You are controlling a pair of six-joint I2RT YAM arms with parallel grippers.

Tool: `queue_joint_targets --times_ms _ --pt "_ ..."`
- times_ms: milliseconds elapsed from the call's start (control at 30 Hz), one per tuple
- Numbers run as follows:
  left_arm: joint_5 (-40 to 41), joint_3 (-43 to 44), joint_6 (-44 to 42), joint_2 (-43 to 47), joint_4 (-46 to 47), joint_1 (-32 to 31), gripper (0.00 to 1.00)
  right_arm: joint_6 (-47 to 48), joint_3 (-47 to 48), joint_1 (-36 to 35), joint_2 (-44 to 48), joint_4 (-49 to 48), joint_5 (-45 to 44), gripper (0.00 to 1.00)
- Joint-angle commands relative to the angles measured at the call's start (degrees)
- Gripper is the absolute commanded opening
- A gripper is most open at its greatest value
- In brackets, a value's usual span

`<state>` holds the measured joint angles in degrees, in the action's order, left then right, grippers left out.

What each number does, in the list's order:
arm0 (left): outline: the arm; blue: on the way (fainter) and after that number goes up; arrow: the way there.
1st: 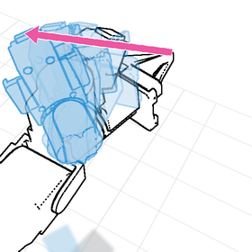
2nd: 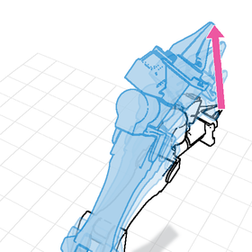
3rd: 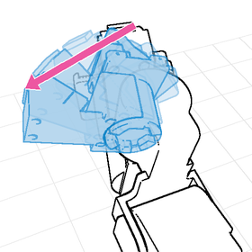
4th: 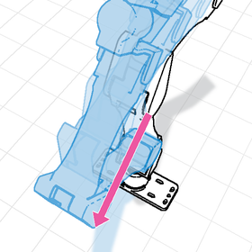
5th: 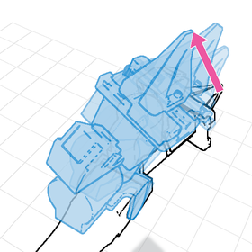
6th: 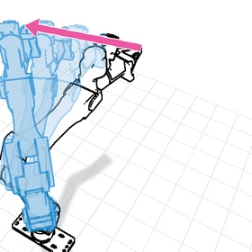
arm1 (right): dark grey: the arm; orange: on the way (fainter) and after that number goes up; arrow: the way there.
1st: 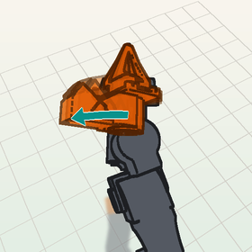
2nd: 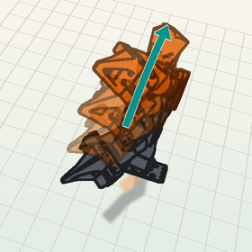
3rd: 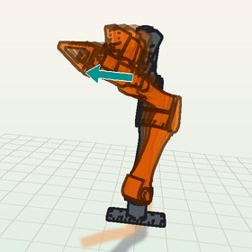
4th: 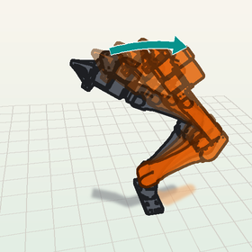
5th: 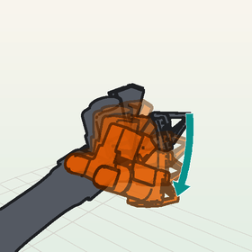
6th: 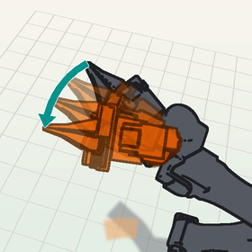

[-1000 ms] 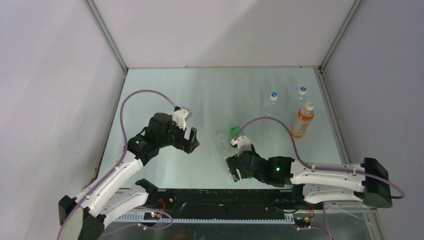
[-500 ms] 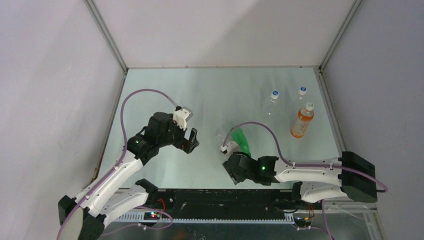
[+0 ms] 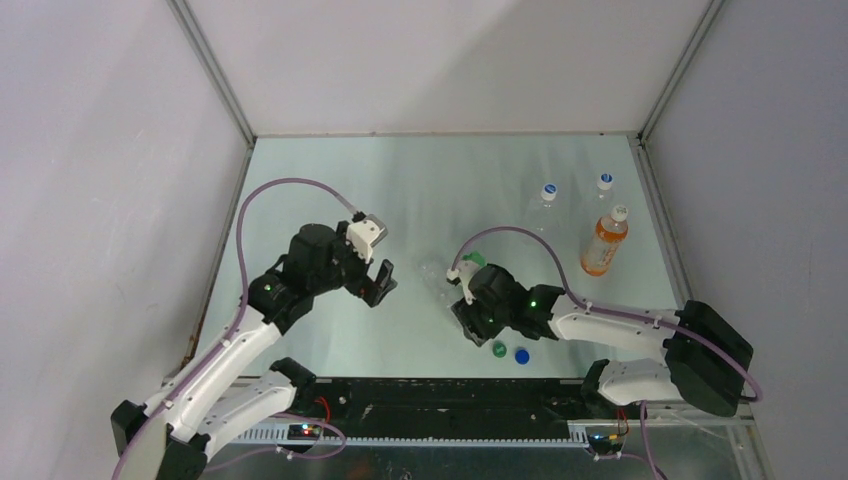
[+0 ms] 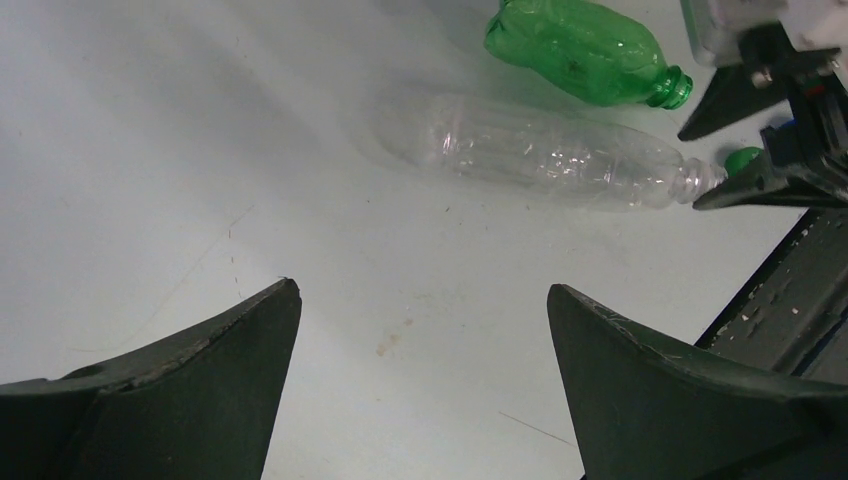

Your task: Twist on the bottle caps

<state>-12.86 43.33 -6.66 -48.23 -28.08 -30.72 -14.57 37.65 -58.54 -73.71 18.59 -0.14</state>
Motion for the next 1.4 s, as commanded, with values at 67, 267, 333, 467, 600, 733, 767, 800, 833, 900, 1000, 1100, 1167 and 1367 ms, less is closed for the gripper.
queue_joint_targets --times_ms 67,267,333,467,600,733,767,800,833,900,1000,1100,1167,1367 --pt "-5.15 2.38 -7.17 -2.41 5.09 -1.25 1.0 3.57 1.59 6.29 1.22 -2.14 2.8 0.59" --pt "-6.52 7.29 -15.73 -13.72 5.03 -5.34 1.0 1.35 1.64 15.47 6.44 -5.07 11.28 0.77" --pt "-6.12 10.1 -17.93 -17.66 2.26 -7.58 1.0 -1.61 1.63 19.68 9.24 -5.06 15.95 0.85" --pt "-5.58 13.14 -22.55 -23.91 0.76 -12.11 1.0 -2.71 1.58 25.8 15.16 -2.93 20.52 0.98" --pt "-8.11 14.18 -24.06 -27.96 2.81 -14.82 1.0 -1.95 0.5 27.06 22.04 -1.28 21.54 0.99" --pt "-10.85 13.63 -26.27 -30.98 3.74 -17.83 1.0 -5.14 -0.12 27.68 28.6 0.91 20.48 0.99" --pt "-10.73 13.56 -27.46 -32.0 3.6 -18.3 1.0 -6.49 -0.12 27.82 30.71 2.08 18.39 1.0" --pt "-10.35 13.55 -27.72 -32.45 3.52 -18.98 1.0 -8.8 -0.12 27.99 31.73 2.91 15.73 1.0" --pt "-10.26 13.87 -28.06 -33.62 3.11 -19.22 1.0 -9.33 -0.27 28.06 33.91 4.41 15.01 0.99" --pt "-10.25 14.72 -28.73 -35.28 2.43 -19.79 1.0 -9.06 -0.44 28.27 36.88 6.38 14.1 0.99" --pt "-9.93 15.63 -30.88 -37.63 1.4 -20.82 1.0 -10.38 -0.47 28.42 40.76 9.26 9.59 0.99" --pt "-7.94 16.77 -33.15 -41.36 1.17 -21.56 1.0 -10.46 -0.58 28.66 42.95 12.34 8.6 0.99" --pt "-6.48 18.23 -33.89 -43.78 1.3 -21.92 1.0 -10.27 -0.72 28.66 44.3 13.62 8.88 0.99" --pt "-4.47 20.49 -35.95 -48.55 2.94 -23.0 1.0 -10.19 -0.73 28.74 47.06 17.43 7.95 0.99"
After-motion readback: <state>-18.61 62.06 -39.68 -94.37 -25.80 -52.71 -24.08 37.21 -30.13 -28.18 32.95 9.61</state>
